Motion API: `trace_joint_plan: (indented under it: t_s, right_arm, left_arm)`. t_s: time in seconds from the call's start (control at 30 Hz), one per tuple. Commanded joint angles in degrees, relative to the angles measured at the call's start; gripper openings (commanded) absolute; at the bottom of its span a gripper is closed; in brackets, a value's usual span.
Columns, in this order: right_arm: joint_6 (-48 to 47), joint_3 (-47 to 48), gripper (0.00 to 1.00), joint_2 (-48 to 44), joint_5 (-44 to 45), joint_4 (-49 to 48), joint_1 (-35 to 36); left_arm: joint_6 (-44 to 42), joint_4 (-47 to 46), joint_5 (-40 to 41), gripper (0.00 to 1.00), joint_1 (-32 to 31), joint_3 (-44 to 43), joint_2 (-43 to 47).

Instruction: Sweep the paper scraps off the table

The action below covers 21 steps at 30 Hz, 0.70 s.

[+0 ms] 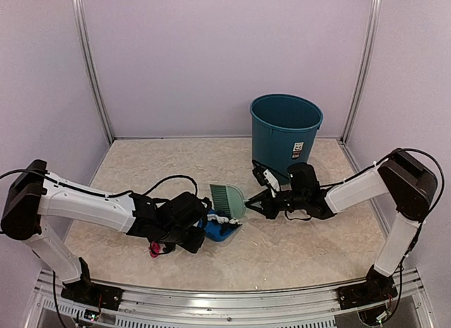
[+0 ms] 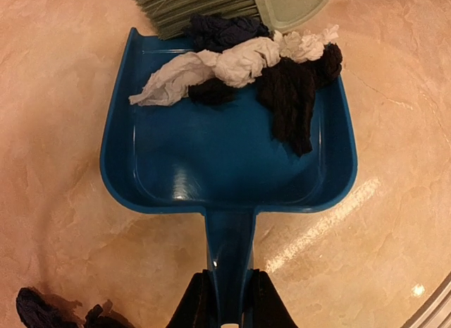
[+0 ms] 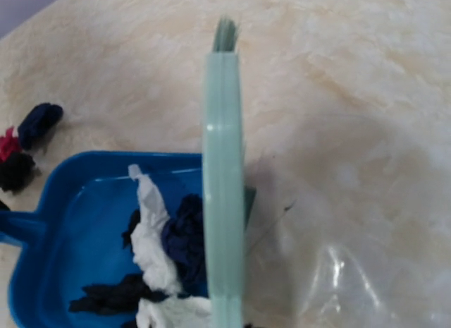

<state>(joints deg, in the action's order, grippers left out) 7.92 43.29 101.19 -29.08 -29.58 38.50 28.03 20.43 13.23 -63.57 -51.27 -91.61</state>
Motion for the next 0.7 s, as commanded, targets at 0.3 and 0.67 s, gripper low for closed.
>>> trace_joint_plan:
  t_s: [0.3, 0.67]
  right_arm:
    - [10.1, -3.0, 0.00, -3.1, 3.8, -0.6, 1.9]
    - [14.3, -2.0, 0.00, -8.5, 11.9, 7.1, 3.5]
  left_arm:
    - [0.1, -14.4, 9.8, 0.00, -3.8, 5.7, -1.9]
    - [-2.0, -23.7, 13.2, 0.00, -5.1, 8.6, -0.2]
